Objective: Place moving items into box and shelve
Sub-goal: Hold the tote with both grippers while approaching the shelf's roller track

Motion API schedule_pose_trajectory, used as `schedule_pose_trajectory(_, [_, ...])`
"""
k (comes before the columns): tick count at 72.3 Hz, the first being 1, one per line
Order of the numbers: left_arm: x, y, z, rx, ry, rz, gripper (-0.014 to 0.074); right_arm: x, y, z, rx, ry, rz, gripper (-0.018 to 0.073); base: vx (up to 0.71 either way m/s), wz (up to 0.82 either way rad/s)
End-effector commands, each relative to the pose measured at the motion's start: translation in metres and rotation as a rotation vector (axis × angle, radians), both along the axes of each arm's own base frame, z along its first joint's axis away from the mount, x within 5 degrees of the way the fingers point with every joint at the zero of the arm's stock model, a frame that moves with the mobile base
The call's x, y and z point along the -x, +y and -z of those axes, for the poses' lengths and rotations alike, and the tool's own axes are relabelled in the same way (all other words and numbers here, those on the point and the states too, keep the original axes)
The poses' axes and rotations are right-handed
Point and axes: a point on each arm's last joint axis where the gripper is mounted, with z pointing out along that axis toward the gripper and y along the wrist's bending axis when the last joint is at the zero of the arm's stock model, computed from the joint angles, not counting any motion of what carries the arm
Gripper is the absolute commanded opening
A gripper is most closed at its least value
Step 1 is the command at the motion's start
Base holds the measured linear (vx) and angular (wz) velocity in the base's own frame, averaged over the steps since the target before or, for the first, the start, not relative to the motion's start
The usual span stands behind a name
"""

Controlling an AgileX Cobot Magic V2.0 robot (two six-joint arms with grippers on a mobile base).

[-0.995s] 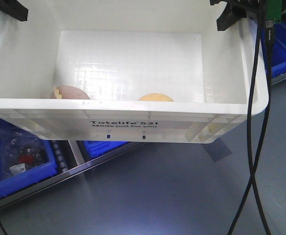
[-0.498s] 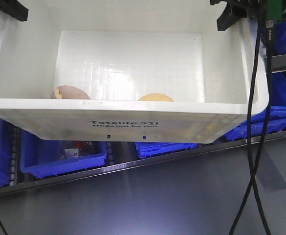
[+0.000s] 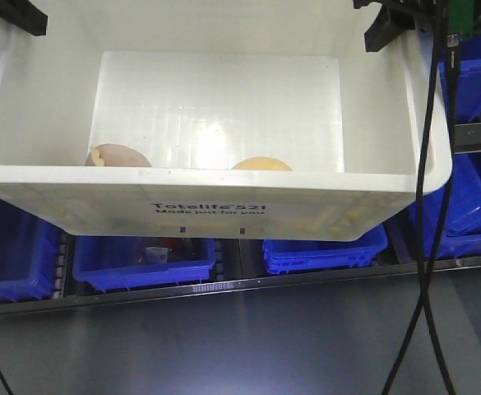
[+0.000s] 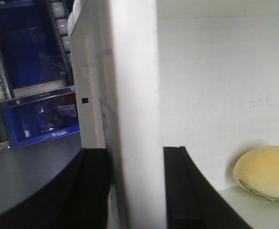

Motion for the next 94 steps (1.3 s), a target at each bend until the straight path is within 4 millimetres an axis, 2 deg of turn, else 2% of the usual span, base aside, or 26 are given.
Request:
schedule_pose_trajectory(1, [0.0302,-0.039,-0.0477,0.366,-0.129,0.176,0.0,0.0291,0.0253,-0.0328,-0.263,-0.017,-0.14,-0.0004,0.06,0.19])
schedule_pose_trajectory(63, [0.0302,-0.039,-0.0477,0.366,-0.129,0.176,0.0,0.0291,0.0252,-0.0328,-0.262,-0.018,-0.14,-0.0004,0.08,0.27])
schedule_pose_trajectory(94, [0.0302,-0.039,-0.0477,0.366,-0.129,0.176,0.0,0.0291,0.0252,-0.0328,-0.262,-0.018,-0.14,-0.0004,0.08,0.08])
